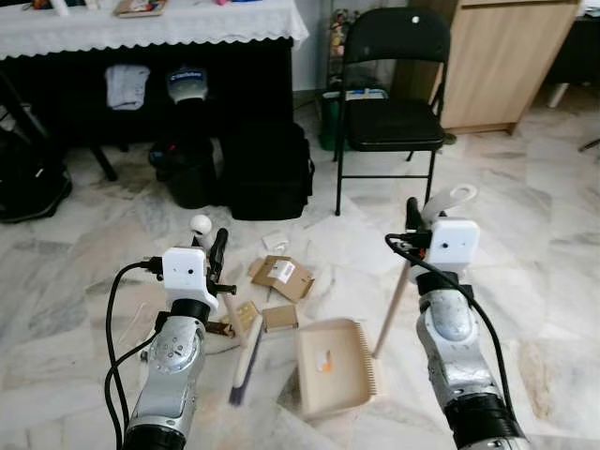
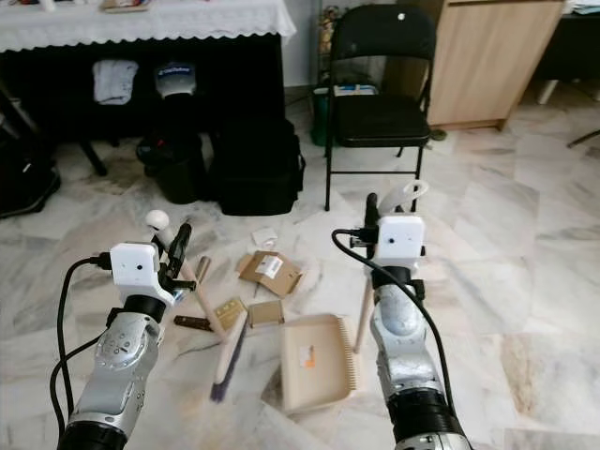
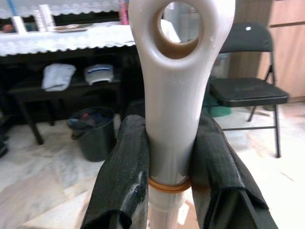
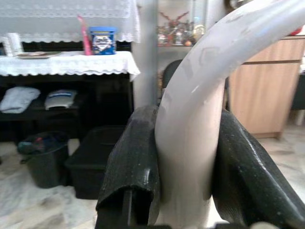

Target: Sweep floor

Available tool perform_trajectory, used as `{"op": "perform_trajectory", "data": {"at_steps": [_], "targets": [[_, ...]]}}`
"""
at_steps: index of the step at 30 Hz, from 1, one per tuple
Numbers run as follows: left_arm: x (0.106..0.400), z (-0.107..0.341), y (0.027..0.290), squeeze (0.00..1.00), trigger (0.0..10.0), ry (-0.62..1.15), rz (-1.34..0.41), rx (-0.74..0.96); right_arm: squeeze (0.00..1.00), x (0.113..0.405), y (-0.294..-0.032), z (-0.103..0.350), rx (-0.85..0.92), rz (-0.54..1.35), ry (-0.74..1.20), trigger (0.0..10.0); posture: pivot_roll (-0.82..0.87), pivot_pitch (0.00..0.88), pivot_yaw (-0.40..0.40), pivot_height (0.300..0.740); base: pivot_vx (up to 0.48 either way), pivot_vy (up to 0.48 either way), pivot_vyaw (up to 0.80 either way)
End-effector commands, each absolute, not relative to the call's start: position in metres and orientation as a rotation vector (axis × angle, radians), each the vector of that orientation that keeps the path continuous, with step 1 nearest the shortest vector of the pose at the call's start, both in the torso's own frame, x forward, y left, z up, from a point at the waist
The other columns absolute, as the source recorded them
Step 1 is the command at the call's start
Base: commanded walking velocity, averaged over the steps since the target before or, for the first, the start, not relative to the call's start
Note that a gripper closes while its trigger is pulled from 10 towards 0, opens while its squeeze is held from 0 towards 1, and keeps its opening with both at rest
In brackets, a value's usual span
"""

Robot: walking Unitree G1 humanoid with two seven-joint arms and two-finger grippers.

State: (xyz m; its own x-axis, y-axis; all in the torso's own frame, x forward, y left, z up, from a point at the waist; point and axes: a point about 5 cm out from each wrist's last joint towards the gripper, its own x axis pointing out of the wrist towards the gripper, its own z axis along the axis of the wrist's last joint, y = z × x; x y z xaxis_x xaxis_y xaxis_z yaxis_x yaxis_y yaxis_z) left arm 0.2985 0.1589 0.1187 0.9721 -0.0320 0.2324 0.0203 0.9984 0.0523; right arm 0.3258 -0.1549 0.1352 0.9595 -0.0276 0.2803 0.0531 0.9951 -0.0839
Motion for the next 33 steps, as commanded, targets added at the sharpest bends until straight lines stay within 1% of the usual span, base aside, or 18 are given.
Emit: {"op": "perform_trajectory", "data": {"at_steps": [1, 13, 17, 25, 33], "targets": [[0.2983, 0.1247, 0.1617, 0.0, 10.0, -0.266, -0.018, 0.071, 0.0, 0.3258, -0.1534, 0.1437, -0.09, -0.033, -0.329, 10.0, 0.03, 0.048, 0.052, 0.74, 0.285, 0.0, 0.0], [0.2978, 0.1244, 0.1616, 0.0, 10.0, -0.268, -0.011, 0.07, 0.0, 0.3281, -0.1503, 0.1436, -0.092, -0.02, -0.32, 10.0, 0.03, 0.033, 0.047, 0.74, 0.417, 0.0, 0.0], [0.2973, 0.1243, 0.1621, 0.0, 10.0, -0.267, -0.008, 0.069, 0.0, 0.3277, -0.1505, 0.1435, -0.092, -0.022, -0.32, 10.0, 0.03, 0.052, 0.048, 0.74, 0.42, 0.0, 0.0], [0.2968, 0.1238, 0.1623, 0.0, 10.0, -0.266, -0.007, 0.066, 0.0, 0.3264, -0.1506, 0.142, -0.091, -0.022, -0.314, 10.0, 0.03, 0.056, 0.048, 0.74, 0.409, 0.0, 0.0], [0.2978, 0.1253, 0.1625, 0.0, 10.0, -0.274, -0.013, 0.063, 0.0, 0.3245, -0.1521, 0.1402, -0.09, -0.035, -0.31, 10.0, 0.03, 0.06, 0.053, 0.74, 0.0, 0.0, 0.0]]}}
